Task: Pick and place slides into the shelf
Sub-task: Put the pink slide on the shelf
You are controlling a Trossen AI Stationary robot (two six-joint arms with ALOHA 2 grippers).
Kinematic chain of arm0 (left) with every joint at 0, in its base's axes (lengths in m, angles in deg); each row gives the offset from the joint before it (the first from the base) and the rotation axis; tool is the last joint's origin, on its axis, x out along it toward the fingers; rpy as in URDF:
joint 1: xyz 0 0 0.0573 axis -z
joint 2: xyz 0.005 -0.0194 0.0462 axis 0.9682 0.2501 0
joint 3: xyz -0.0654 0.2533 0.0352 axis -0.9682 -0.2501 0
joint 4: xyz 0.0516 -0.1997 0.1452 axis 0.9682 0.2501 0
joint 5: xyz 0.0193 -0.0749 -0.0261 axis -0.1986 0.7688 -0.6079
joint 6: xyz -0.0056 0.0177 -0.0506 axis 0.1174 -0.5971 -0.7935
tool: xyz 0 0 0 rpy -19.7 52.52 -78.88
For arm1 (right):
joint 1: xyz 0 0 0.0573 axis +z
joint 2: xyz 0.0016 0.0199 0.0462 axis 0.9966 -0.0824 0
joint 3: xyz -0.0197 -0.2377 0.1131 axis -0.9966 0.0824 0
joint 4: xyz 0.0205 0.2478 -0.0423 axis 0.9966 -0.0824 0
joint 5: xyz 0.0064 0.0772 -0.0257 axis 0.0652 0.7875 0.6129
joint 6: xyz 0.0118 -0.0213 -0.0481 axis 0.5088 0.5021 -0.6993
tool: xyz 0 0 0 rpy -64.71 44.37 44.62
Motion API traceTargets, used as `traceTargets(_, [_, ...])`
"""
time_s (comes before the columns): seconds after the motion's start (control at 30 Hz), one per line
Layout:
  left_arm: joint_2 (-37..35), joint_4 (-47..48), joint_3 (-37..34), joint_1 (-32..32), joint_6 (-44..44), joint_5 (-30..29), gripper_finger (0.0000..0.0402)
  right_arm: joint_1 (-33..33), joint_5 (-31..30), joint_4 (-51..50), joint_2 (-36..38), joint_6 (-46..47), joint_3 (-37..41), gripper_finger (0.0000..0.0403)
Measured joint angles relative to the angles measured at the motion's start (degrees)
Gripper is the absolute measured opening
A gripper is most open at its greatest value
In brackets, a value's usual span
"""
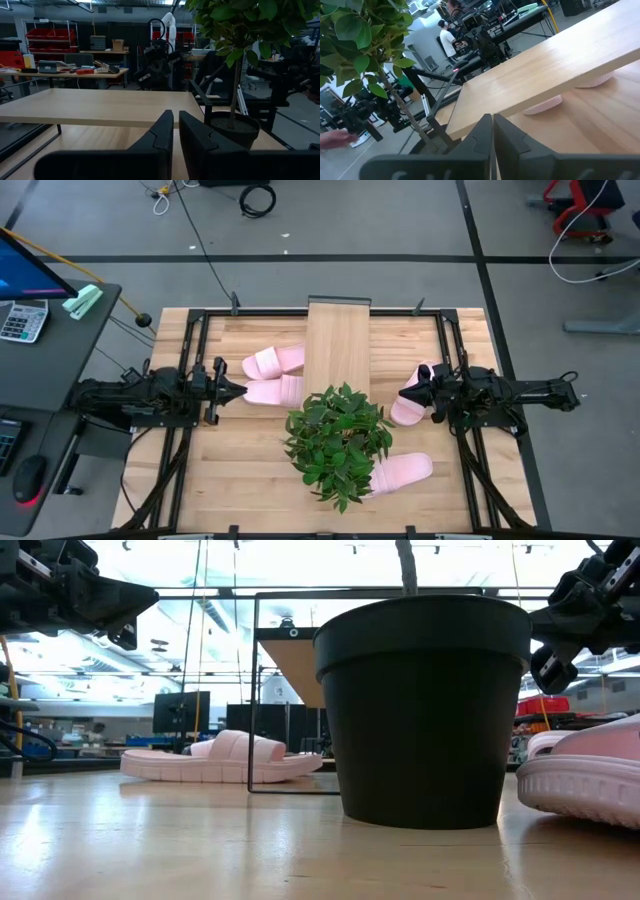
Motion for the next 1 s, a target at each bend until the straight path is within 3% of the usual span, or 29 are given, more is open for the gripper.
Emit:
traceTargets(0.23, [0.0,0.0,0.0,0.01,0.5,0.0,0.0026,0.0,-0.02,0.02,0.01,4.08,0.0,0.0023])
traceTargets(0.47, [0.02,-0.19,0.0,-0.01,7.24,-0.39,0.0037,0.0,-1.1,0.02,0.01,12.24,-0.01,0.0023])
traceTargets(0.73, [0.02,-5.61,0.0,-0.01,-12.33,-2.47,0.0028,-0.02,-5.87,0.52,-0.01,19.95,-0.02,0.0023])
traceTargets(0.87, [0.02,-13.92,0.0,-0.01,-23.05,-9.1,0.0016,-0.02,-8.98,3.13,0.02,21.4,0.0,0.0023])
traceTargets(1.0, [0.02,-19.63,0.0,-0.01,-27.32,-19.64,0.0013,-0.02,-13.11,7.69,0.01,21.19,0.0,0.0023])
